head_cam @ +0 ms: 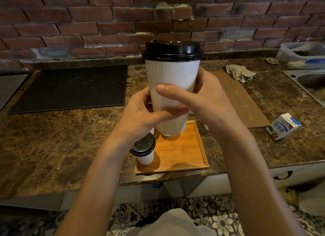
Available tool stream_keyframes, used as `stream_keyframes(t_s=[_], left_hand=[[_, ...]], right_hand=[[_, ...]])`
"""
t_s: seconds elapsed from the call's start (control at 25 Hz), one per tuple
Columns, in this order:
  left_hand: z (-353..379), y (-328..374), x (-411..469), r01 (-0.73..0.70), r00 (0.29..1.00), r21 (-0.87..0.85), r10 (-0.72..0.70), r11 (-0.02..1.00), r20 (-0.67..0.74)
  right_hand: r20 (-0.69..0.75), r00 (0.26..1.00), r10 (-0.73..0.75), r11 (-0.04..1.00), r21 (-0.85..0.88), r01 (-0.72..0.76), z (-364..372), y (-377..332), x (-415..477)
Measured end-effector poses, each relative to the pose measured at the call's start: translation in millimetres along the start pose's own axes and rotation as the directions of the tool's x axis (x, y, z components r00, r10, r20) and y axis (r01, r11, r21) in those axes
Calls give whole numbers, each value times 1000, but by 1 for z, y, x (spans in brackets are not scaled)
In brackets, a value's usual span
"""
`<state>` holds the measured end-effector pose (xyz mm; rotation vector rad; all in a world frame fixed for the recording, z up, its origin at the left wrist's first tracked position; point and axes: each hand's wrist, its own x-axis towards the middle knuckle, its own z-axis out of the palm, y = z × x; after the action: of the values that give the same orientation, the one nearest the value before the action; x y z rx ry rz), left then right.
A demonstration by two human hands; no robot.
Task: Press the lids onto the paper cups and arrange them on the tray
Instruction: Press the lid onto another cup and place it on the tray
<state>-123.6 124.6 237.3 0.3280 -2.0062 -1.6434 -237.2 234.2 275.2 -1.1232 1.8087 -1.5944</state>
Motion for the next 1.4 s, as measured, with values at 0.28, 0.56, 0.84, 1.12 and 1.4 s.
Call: stream_keyframes(t_s=[0.28, 0.56, 0.84, 1.12, 1.4], left_hand=[[7, -5, 2, -33, 990, 97, 46, 995, -135], [8, -4, 1, -45, 992, 96, 56, 994, -110], [3, 4, 2, 15, 999, 46, -14, 999, -36], [2, 1, -1, 53, 997, 6, -53, 999, 49], [8, -1, 0, 42, 997, 48, -39, 998, -69]], right_hand=[[-170, 985, -37, 997, -66, 27, 17, 0, -1], [-242, 967, -82, 991, -125, 53, 17, -1, -2], [-140, 990, -26, 999, 19, 29, 4, 1, 2], [94, 996, 0, 993, 121, -11, -7, 4, 3], [14, 1000, -9, 999, -42, 10, 0, 1, 3]])
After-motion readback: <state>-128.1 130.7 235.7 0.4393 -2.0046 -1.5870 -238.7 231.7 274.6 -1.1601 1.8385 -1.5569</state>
